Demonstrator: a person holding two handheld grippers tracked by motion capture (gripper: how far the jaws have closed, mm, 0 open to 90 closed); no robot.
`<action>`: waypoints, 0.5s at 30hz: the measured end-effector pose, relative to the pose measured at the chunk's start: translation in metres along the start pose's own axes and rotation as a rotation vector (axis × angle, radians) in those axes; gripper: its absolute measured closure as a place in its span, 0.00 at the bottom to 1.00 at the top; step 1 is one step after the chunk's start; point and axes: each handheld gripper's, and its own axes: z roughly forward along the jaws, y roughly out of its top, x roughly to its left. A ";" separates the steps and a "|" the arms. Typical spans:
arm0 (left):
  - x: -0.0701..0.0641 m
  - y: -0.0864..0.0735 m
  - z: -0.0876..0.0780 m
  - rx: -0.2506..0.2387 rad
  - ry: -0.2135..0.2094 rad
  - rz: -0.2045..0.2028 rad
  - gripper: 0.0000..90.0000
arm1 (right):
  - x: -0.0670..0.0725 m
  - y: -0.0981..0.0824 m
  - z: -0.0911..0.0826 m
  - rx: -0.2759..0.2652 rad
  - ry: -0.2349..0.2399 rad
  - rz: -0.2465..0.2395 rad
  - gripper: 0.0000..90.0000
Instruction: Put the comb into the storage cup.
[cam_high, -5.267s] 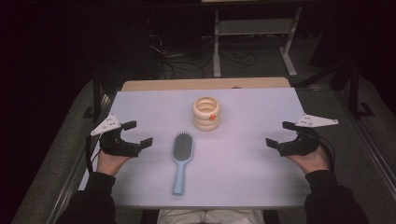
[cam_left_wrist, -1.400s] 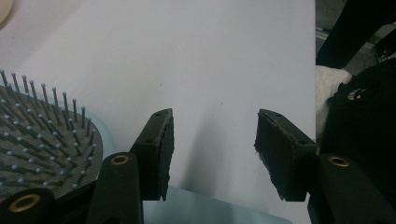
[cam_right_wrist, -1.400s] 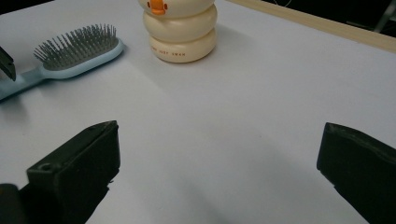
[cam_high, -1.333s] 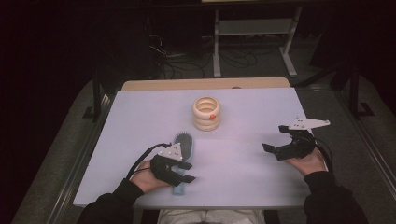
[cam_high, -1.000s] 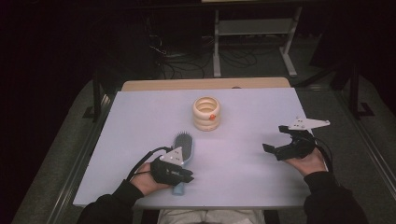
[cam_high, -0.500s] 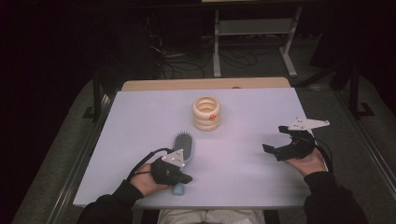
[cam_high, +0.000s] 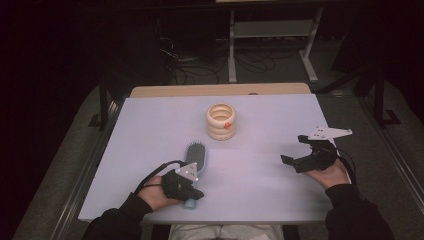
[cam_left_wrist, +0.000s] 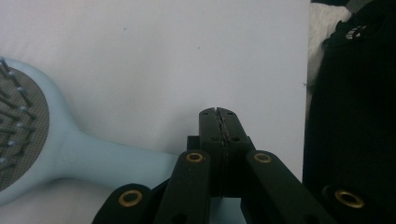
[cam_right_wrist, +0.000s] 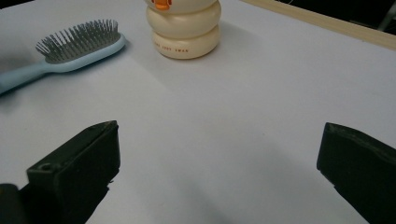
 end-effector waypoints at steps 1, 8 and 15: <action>0.001 -0.001 0.000 0.003 0.001 -0.004 1.00 | 0.000 0.000 0.000 0.001 0.001 0.000 0.00; 0.009 -0.007 -0.003 0.020 0.037 -0.033 1.00 | 0.000 0.000 0.000 0.003 0.002 -0.003 0.00; 0.016 -0.013 -0.009 0.027 0.071 -0.061 1.00 | 0.001 0.000 0.000 0.007 0.003 -0.002 0.00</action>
